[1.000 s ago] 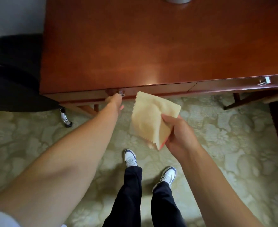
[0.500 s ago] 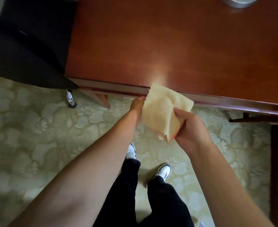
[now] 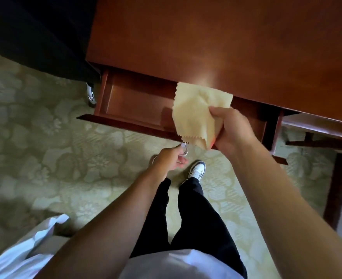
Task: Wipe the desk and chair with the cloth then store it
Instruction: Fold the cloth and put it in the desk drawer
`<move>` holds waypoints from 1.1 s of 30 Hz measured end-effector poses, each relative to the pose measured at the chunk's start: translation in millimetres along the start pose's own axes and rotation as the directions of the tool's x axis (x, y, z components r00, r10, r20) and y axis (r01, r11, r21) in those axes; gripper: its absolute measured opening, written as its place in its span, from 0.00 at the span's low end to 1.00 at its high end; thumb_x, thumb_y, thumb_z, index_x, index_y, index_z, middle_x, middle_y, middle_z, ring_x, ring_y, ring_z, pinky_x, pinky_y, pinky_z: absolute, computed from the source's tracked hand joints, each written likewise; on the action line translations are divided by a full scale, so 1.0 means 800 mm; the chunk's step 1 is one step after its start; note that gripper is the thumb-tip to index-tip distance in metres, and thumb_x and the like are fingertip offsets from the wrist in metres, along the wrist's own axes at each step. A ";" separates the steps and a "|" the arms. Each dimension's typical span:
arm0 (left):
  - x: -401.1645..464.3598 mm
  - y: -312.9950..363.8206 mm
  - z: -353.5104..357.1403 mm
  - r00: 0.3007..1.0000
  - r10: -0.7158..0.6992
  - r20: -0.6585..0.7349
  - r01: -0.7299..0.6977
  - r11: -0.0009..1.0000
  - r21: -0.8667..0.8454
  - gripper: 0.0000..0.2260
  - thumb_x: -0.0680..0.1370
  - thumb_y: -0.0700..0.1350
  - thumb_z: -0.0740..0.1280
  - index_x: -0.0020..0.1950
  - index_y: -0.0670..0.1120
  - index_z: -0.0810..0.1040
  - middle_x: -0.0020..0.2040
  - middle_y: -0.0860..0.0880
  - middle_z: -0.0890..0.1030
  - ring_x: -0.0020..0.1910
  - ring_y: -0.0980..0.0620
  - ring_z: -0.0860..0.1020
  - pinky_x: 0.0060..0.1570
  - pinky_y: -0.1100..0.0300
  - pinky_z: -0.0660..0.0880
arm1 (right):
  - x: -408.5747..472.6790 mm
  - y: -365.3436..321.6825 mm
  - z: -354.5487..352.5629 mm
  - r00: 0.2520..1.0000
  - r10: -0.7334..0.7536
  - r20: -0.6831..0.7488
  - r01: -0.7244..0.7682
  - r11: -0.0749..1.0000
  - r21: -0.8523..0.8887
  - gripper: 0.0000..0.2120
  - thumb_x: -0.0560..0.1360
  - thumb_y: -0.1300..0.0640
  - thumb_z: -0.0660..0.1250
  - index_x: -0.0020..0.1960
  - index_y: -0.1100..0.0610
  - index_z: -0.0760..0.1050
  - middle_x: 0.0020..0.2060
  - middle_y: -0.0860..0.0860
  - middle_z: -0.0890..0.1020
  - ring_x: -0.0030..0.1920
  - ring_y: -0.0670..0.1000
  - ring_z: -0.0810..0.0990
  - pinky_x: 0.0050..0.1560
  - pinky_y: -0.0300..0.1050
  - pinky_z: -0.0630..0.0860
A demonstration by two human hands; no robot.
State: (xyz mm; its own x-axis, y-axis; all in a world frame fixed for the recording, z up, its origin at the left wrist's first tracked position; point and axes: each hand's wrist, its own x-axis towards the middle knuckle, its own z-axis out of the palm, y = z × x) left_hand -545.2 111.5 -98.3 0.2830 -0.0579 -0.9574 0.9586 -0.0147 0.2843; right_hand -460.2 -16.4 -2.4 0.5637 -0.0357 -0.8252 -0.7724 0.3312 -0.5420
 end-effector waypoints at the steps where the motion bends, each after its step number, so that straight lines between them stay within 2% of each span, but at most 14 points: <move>1: -0.002 -0.010 -0.004 0.999 -0.037 0.026 0.036 0.999 0.023 0.08 0.80 0.45 0.62 0.45 0.44 0.77 0.45 0.47 0.83 0.43 0.51 0.82 0.46 0.64 0.74 | 0.003 0.005 0.001 0.999 0.036 -0.008 -0.036 0.999 -0.024 0.08 0.77 0.66 0.64 0.55 0.61 0.78 0.45 0.55 0.87 0.45 0.55 0.86 0.45 0.54 0.83; 3: -0.007 -0.030 -0.018 0.995 -0.070 0.070 0.071 0.997 -0.016 0.05 0.80 0.44 0.65 0.53 0.44 0.78 0.52 0.47 0.83 0.54 0.49 0.81 0.55 0.58 0.74 | 0.009 0.019 0.006 0.991 0.130 -0.013 -0.131 0.989 -0.067 0.07 0.77 0.65 0.65 0.54 0.60 0.78 0.45 0.55 0.87 0.44 0.56 0.86 0.42 0.52 0.82; 6: -0.015 -0.056 -0.057 0.991 0.090 0.102 -0.049 0.935 -0.352 0.10 0.69 0.38 0.73 0.48 0.37 0.78 0.52 0.41 0.80 0.60 0.42 0.77 0.61 0.49 0.77 | 0.022 0.039 0.017 0.976 0.219 -0.003 -0.218 0.968 -0.125 0.11 0.77 0.64 0.64 0.58 0.61 0.77 0.51 0.57 0.86 0.49 0.59 0.86 0.48 0.57 0.82; 9: -0.017 -0.075 -0.101 0.972 0.202 0.121 -0.071 0.740 -0.669 0.04 0.74 0.31 0.65 0.42 0.34 0.80 0.46 0.38 0.80 0.62 0.40 0.78 0.52 0.45 0.82 | 0.038 0.058 0.036 0.968 0.246 0.040 -0.235 0.956 -0.176 0.14 0.77 0.65 0.63 0.62 0.64 0.75 0.54 0.59 0.84 0.53 0.61 0.84 0.48 0.56 0.82; 11: -0.020 -0.076 -0.117 0.980 0.196 0.028 -0.098 0.601 -0.793 0.18 0.81 0.31 0.54 0.41 0.37 0.81 0.44 0.41 0.81 0.60 0.41 0.80 0.56 0.38 0.79 | 0.048 0.066 0.056 0.963 0.263 0.064 -0.243 0.944 -0.222 0.17 0.76 0.66 0.62 0.65 0.67 0.74 0.56 0.62 0.83 0.54 0.61 0.84 0.51 0.57 0.81; 12: -0.023 -0.074 -0.122 0.987 0.158 -0.016 -0.099 0.535 -0.839 0.13 0.81 0.31 0.56 0.46 0.36 0.80 0.49 0.40 0.79 0.61 0.39 0.77 0.60 0.34 0.75 | 0.053 0.071 0.068 0.959 0.275 0.073 -0.250 0.936 -0.247 0.20 0.76 0.66 0.62 0.67 0.69 0.72 0.58 0.65 0.81 0.55 0.61 0.83 0.54 0.59 0.80; 13: -0.029 -0.071 -0.128 0.987 0.154 -0.047 -0.119 0.501 -0.857 0.08 0.79 0.31 0.59 0.51 0.35 0.77 0.55 0.39 0.77 0.63 0.37 0.75 0.62 0.33 0.72 | 0.057 0.074 0.081 0.954 0.287 0.086 -0.256 0.929 -0.268 0.22 0.75 0.66 0.61 0.68 0.69 0.71 0.59 0.65 0.81 0.55 0.61 0.83 0.57 0.61 0.79; 16: -0.033 -0.064 -0.139 0.980 0.172 -0.096 -0.175 0.532 -0.828 0.12 0.79 0.27 0.57 0.62 0.32 0.72 0.60 0.35 0.75 0.68 0.36 0.72 0.55 0.42 0.79 | 0.065 0.081 0.124 0.942 0.292 0.164 -0.245 0.935 -0.255 0.21 0.75 0.65 0.60 0.68 0.60 0.73 0.58 0.58 0.83 0.58 0.61 0.82 0.60 0.62 0.77; 19: -0.025 -0.068 -0.145 0.978 0.190 -0.092 -0.184 0.558 -0.809 0.28 0.73 0.32 0.66 0.72 0.29 0.63 0.68 0.32 0.71 0.71 0.37 0.71 0.57 0.48 0.80 | 0.074 0.083 0.162 0.928 0.269 0.258 -0.207 0.948 -0.243 0.16 0.78 0.65 0.59 0.63 0.59 0.75 0.55 0.54 0.85 0.54 0.56 0.85 0.50 0.53 0.82; 21: -0.026 -0.068 -0.147 0.970 0.225 -0.091 -0.206 0.563 -0.801 0.39 0.68 0.35 0.72 0.74 0.28 0.59 0.70 0.30 0.68 0.72 0.36 0.69 0.54 0.53 0.81 | 0.088 0.092 0.179 0.939 0.260 0.226 -0.187 0.936 -0.300 0.10 0.78 0.66 0.60 0.56 0.59 0.76 0.50 0.54 0.86 0.50 0.54 0.85 0.45 0.49 0.82; 23: -0.023 -0.067 -0.148 0.977 0.171 -0.131 -0.204 0.546 -0.812 0.45 0.65 0.33 0.74 0.77 0.32 0.54 0.69 0.32 0.70 0.70 0.36 0.71 0.48 0.56 0.82 | 0.104 0.103 0.186 0.976 0.182 0.122 -0.102 0.871 -0.481 0.07 0.74 0.67 0.64 0.50 0.60 0.76 0.45 0.56 0.84 0.47 0.57 0.84 0.45 0.49 0.80; 27: -0.012 -0.071 -0.152 0.981 0.180 -0.078 -0.162 0.520 -0.839 0.49 0.65 0.36 0.79 0.80 0.42 0.54 0.67 0.36 0.74 0.66 0.41 0.77 0.63 0.44 0.77 | 0.121 0.119 0.195 0.996 -0.074 0.043 0.079 0.595 -0.800 0.15 0.73 0.63 0.65 0.60 0.56 0.76 0.48 0.52 0.81 0.49 0.57 0.81 0.48 0.51 0.82; 30: -0.010 -0.075 -0.151 0.980 0.172 -0.098 -0.178 0.549 -0.817 0.48 0.65 0.38 0.79 0.79 0.42 0.56 0.65 0.38 0.74 0.62 0.44 0.80 0.65 0.44 0.75 | 0.121 0.122 0.200 0.979 -0.189 0.075 0.148 0.411 -0.899 0.16 0.74 0.63 0.64 0.60 0.53 0.75 0.46 0.50 0.78 0.47 0.54 0.76 0.42 0.41 0.73; 33: -0.008 -0.077 -0.149 0.975 0.199 -0.099 -0.194 0.546 -0.815 0.49 0.62 0.40 0.81 0.78 0.43 0.60 0.71 0.37 0.70 0.59 0.43 0.82 0.65 0.44 0.75 | 0.117 0.128 0.209 0.993 -0.107 0.044 0.090 0.482 -0.872 0.16 0.71 0.60 0.65 0.58 0.52 0.76 0.47 0.50 0.81 0.51 0.57 0.80 0.50 0.49 0.79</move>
State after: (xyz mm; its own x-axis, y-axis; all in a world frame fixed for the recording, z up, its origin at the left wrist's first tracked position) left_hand -602.3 232.1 -115.6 0.4694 0.0392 -0.8821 0.4939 0.8165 0.2991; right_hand -437.6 171.9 -109.0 0.6556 -0.0299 -0.7545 -0.5763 -0.6655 -0.4743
